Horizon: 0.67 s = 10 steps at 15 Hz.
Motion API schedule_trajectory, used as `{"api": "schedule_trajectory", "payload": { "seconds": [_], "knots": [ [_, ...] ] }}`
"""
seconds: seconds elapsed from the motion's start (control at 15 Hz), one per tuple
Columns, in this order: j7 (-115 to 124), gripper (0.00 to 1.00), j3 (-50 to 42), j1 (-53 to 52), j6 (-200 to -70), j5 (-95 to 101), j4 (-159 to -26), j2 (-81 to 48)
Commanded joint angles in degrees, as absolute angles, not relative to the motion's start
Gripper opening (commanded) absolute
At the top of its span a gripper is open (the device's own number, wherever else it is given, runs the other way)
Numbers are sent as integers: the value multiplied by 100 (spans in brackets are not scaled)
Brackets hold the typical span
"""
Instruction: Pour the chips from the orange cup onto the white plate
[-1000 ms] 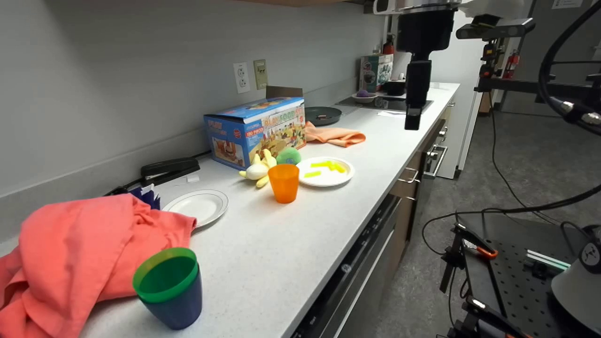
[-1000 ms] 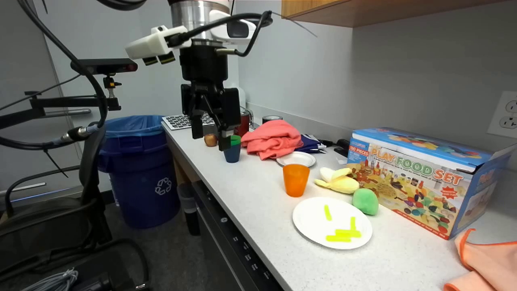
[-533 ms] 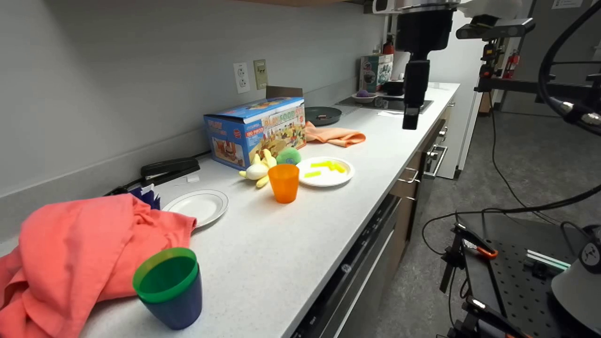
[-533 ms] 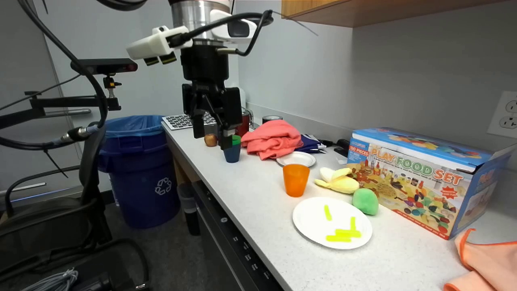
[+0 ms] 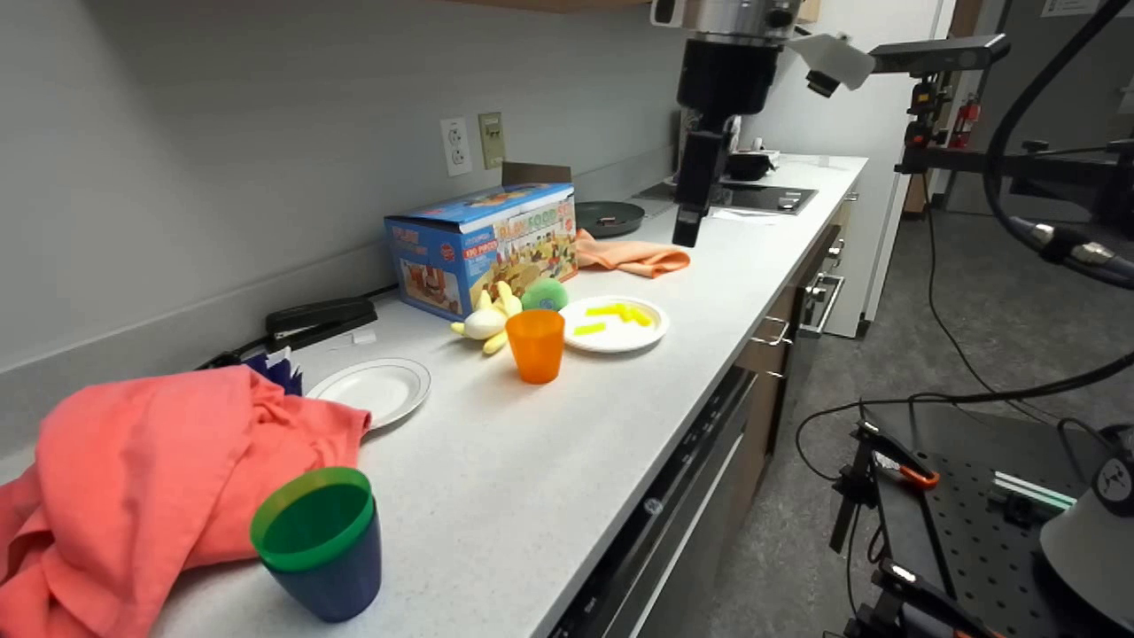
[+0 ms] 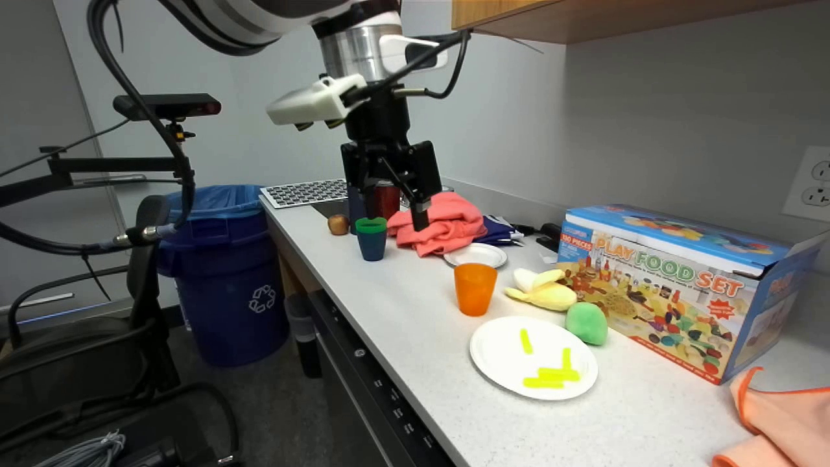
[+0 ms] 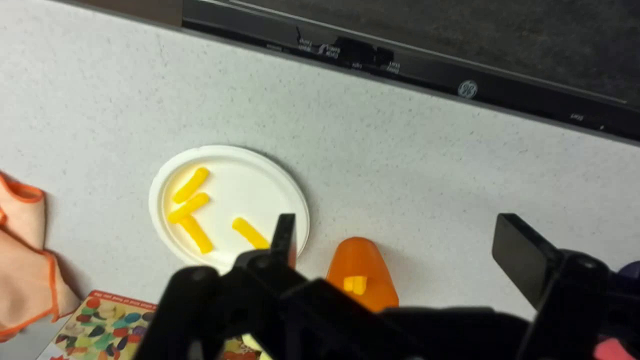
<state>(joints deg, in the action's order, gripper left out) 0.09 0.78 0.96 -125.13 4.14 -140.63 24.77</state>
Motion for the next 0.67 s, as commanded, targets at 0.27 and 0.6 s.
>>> {"api": "schedule_trajectory", "payload": {
  "seconds": [0.27,0.6],
  "knots": [
    [186,100,163,85,-13270,661,-13075,951],
    [58,100,96,71,-13257,544,-13352,1164]
  ]
}}
